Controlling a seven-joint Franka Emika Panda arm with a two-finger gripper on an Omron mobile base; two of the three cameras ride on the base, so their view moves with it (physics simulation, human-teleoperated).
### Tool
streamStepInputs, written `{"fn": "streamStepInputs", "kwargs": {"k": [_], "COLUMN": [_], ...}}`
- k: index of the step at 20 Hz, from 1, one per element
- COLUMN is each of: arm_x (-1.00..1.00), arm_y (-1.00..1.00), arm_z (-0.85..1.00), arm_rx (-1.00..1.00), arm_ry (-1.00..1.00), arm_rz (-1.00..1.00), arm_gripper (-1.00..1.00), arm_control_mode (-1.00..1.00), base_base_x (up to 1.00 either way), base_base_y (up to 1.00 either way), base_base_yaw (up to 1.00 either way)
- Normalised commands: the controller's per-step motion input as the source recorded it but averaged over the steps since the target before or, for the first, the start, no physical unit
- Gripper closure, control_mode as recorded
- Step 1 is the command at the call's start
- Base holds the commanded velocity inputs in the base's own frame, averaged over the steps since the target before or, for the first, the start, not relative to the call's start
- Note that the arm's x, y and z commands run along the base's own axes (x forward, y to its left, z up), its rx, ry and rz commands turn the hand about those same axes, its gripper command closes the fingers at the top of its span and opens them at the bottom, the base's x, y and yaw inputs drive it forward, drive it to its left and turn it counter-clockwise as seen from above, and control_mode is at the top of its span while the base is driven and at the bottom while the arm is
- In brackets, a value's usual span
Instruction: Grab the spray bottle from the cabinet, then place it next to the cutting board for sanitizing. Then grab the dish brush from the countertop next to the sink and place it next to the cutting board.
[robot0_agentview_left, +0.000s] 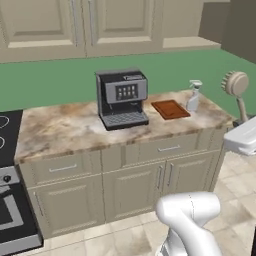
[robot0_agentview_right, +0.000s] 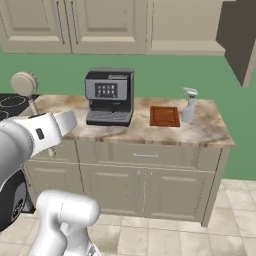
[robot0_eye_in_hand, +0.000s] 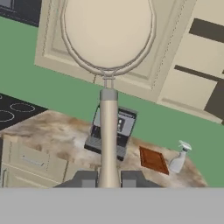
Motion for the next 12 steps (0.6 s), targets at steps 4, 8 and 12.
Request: {"fn": "streamStepInputs", "kwargs": {"k": [4,8,12], "arm_x": [0.00,0.00,0.00], "arm_y": [0.00,0.00,0.00], "arm_z": [0.00,0.00,0.00], "arm_rx": [0.00,0.00,0.00], "arm_ry": [0.00,0.00,0.00], "arm_rz": [0.00,0.00,0.00], "arm_gripper": [1.00,1.00,1.00], "arm_control_mode": [1.00,1.00,1.00], "base_base_x": [1.00,0.77,0.06], "base_base_y": [-0.56,-0.57,-0.46], "base_base_yaw": [0.14,0.10,0.05]}}
